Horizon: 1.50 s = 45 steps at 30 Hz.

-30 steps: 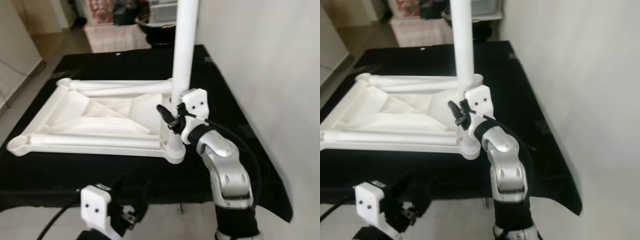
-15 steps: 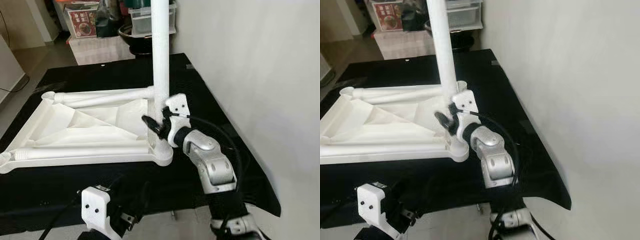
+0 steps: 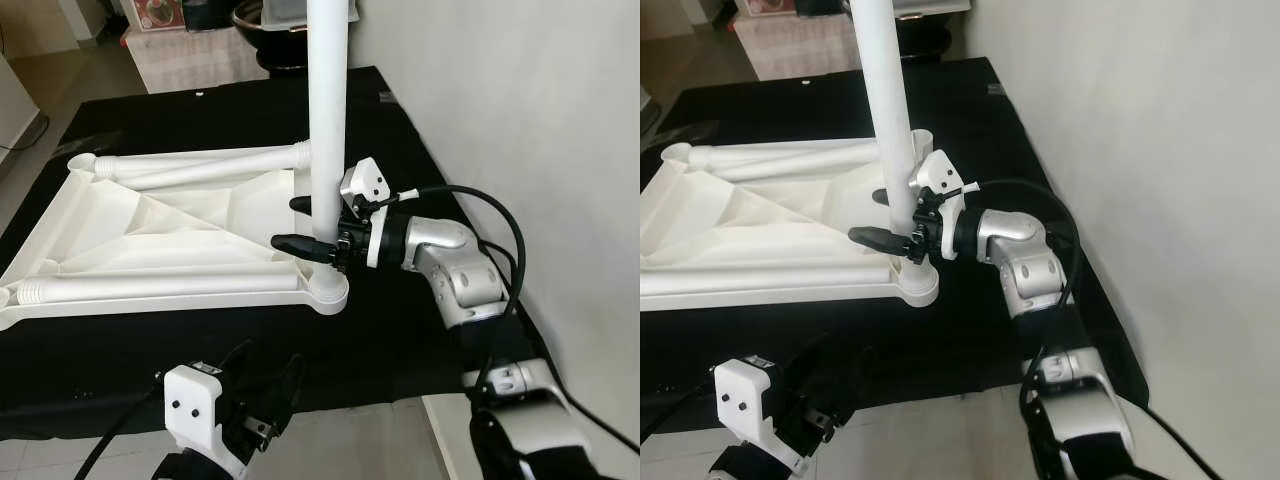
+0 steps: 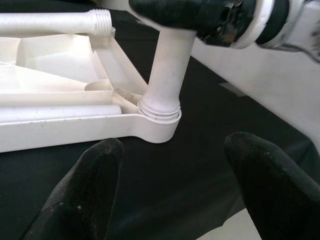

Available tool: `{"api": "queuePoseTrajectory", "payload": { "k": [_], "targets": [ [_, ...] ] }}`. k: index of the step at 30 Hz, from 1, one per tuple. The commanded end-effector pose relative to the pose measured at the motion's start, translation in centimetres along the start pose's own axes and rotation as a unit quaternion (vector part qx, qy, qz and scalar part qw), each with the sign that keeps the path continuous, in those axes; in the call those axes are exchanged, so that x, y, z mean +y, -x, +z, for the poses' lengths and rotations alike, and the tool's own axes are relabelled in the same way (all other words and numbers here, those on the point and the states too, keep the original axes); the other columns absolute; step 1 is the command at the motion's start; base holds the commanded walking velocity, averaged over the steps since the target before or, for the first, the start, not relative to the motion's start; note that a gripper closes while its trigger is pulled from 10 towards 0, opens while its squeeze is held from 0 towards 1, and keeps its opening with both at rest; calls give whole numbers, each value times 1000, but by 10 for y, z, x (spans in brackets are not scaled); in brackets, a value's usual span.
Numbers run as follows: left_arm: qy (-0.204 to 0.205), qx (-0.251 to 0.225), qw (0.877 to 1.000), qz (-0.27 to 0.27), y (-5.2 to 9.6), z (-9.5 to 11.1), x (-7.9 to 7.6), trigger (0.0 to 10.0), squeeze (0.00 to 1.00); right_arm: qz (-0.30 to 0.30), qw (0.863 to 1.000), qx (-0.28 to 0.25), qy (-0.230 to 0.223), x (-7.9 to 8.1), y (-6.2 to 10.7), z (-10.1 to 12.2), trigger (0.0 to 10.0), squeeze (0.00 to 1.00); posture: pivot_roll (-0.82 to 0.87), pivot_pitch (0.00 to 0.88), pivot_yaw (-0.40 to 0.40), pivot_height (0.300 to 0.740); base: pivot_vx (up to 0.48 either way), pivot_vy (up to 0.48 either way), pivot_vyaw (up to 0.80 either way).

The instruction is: Building children table

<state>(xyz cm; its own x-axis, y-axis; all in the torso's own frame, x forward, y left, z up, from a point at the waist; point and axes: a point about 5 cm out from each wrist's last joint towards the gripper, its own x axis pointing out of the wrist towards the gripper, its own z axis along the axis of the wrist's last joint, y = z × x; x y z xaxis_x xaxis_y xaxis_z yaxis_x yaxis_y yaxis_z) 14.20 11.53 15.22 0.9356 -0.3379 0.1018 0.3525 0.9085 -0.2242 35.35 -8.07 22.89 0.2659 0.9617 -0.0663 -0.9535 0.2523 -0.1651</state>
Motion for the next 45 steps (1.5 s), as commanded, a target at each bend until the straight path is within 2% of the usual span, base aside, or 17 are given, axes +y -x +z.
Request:
{"api": "queuePoseTrajectory", "payload": {
  "k": [1, 6, 8, 9, 10, 19, 24, 28, 30, 31, 32, 33, 35, 42, 43, 44, 45],
  "targets": [
    [-7, 11, 1000, 0, 3, -1, -2, 10000, 0, 32, 999, 8, 10, 1, -7, -1, 10000, 0, 170, 172, 29, 740, 0, 0, 0],
    [-11, 13, 1000, 2, 6, 0, -2, 10000, 0, 43, 999, 15, 13, -6, -5, 1, 10000, 0, 180, 180, 30, 740, 0, 0, 0],
    [-18, 14, 1000, 9, 8, 0, -2, 10000, 0, 63, 998, 28, 12, -13, 2, 2, 4196, 0, 188, 181, 31, 740, 0, 0, 0],
    [-18, 14, 1000, 9, 8, 0, -2, 10000, 0, 63, 998, 28, 12, -13, 2, 2, 4196, 0, 188, 181, 31, 740, 0, 0, 0],
    [-20, 14, 1000, 12, 9, 0, -2, 10000, 0, 70, 997, 30, 9, -15, 5, 1, 0, 0, 188, 181, 31, 740, 0, 0, 0],
    [-42, 14, 998, 52, 14, 2, 3, 10000, 0, 73, 997, 37, 3, -22, 14, -3, 0, 0, 194, 177, 30, 740, 0, 0, 0],
    [-41, 9, 997, 59, 13, 2, 5, 10000, 0, -33, 999, 43, -5, -24, 27, -24, 0, 0, 160, 164, 22, 740, 0, 0, 0],
    [-37, 9, 998, 54, 11, 1, 5, 10000, 0, -106, 992, 37, -53, -3, 21, -48, 0, 0, 147, 162, 21, 740, 0, 0, 0],
    [-36, 9, 998, 50, 10, 1, 5, 10000, 0, -269, 957, 66, -86, 14, 12, -65, 0, 0, 126, 160, 25, 740, 0, 0, 0],
    [-36, 9, 998, 50, 10, 1, 5, 10000, 0, -269, 957, 66, -86, 14, 12, -65, 0, 0, 126, 160, 25, 740, 0, 0, 0],
    [-35, 9, 998, 49, 9, 1, 6, 10000, 0, -355, 929, 76, -74, 30, 13, -68, 0, 0, 98, 162, 34, 740, 0, 0, 0],
    [-35, 9, 998, 49, 9, 1, 6, 10000, 0, -355, 929, 76, -74, 30, 13, -68, 0, 0, 98, 162, 34, 740, 0, 0, 0],
    [-33, 8, 998, 46, 6, -1, 8, 10000, 0, -425, 897, 76, -95, 50, 7, -66, 0, 0, 81, 158, 48, 740, 0, 0, 0],
    [-30, 8, 999, 42, 3, -3, 9, 10000, 0, -399, 910, 47, -103, 50, -20, -52, 0, 0, 88, 141, 45, 740, 0, 0, 0],
    [-29, 8, 999, 42, 3, -3, 10, 10000, 0, -392, 913, 50, -100, 53, -23, -48, 1961, 0, 89, 142, 43, 740, 0, 0, 0],
    [-28, 7, 999, 43, 4, -3, 10, 10000, 0, -386, 917, 54, -85, 54, -24, -43, 10000, 0, 86, 143, 42, 740, 0, 0, 0],
    [-28, 7, 999, 43, 4, -3, 10, 10000, 0, -375, 922, 58, -76, 57, -25, -38, 10000, 0, 86, 143, 41, 740, 0, 0, 0]
  ]
}}
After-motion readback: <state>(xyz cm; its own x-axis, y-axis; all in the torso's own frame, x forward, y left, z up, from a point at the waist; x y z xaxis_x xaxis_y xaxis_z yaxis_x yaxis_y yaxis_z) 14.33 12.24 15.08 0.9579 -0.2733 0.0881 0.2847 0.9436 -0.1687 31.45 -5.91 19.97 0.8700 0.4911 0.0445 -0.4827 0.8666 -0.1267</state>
